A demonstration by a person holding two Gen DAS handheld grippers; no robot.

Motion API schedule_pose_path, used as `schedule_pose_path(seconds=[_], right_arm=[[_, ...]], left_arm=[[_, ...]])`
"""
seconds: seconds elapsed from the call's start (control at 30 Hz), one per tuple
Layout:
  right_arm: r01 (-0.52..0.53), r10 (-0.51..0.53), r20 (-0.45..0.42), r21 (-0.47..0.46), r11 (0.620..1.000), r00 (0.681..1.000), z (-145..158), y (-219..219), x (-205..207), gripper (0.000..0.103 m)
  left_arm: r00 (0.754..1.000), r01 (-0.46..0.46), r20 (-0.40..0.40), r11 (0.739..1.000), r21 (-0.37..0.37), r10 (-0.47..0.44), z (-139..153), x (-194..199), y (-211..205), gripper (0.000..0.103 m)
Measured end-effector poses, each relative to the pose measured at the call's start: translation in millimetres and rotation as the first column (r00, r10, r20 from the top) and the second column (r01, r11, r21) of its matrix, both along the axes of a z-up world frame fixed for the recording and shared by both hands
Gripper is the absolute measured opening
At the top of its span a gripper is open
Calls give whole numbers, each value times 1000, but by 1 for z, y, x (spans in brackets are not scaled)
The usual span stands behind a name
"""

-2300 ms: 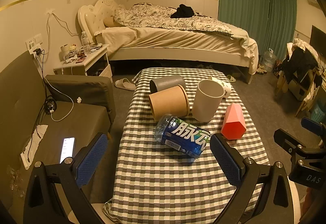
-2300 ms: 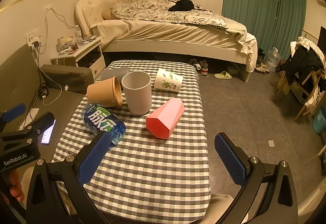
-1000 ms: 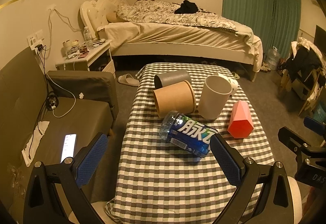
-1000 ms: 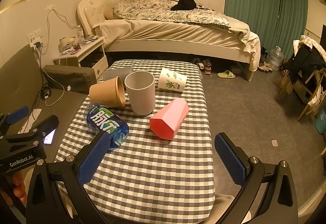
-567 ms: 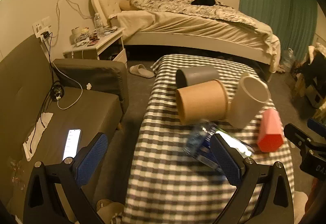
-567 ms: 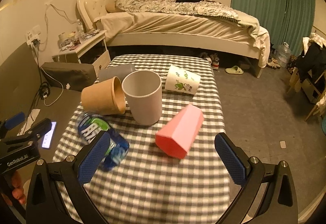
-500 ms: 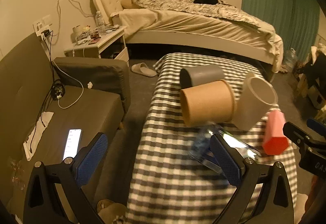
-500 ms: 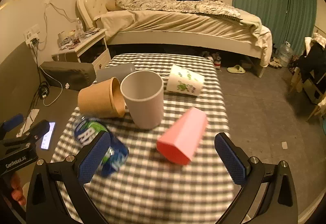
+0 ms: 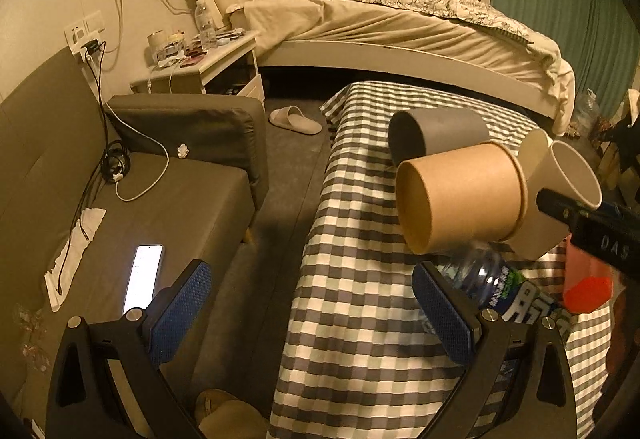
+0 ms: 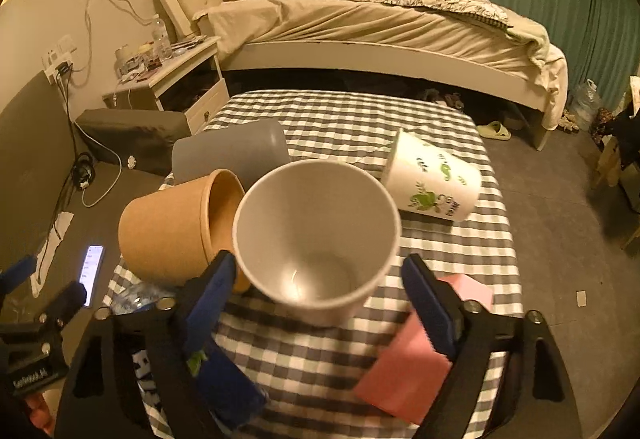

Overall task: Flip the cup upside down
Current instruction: 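Reach the right gripper to the upright white cup and grasp its rim, then lift the white cup with the right gripper and rotate it onto its side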

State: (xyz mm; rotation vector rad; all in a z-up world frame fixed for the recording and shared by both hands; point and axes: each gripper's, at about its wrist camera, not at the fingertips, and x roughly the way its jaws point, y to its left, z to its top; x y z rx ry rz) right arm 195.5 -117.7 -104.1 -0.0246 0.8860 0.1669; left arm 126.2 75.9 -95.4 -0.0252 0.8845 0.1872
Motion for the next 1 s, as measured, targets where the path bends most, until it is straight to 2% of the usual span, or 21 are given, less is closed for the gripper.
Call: schedule_pose_path(seconds=[0.1, 0.27, 0.37, 0.7, 0.9, 1.0], right_arm=[[-6, 6, 0, -1, 1000, 1000, 0, 1, 4, 72], [-3, 3, -2, 15, 1000, 1000, 5, -2, -1, 72], [-6, 6, 23, 18, 1000, 1000, 21, -5, -16, 72], [-7, 3, 98, 35, 999, 995, 83, -15, -93, 72], [-21, 19, 94, 19, 1000, 995, 90, -16, -144, 72], [-33, 31, 60, 32, 999, 998, 84, -13, -166, 72]], left_arm=[[1000, -6, -16, 1000, 1, 6, -3, -1, 2, 103], [1000, -10, -8, 1000, -6, 10, 5, -7, 3, 103], [1000, 3, 16, 1000, 1, -3, 17, -15, -2, 103], [993, 38, 114, 999, -12, -37, 61, -65, -12, 103], [988, 54, 146, 998, -14, -52, 73, -96, -15, 103], [986, 60, 157, 998, -16, -57, 76, -110, -15, 103]])
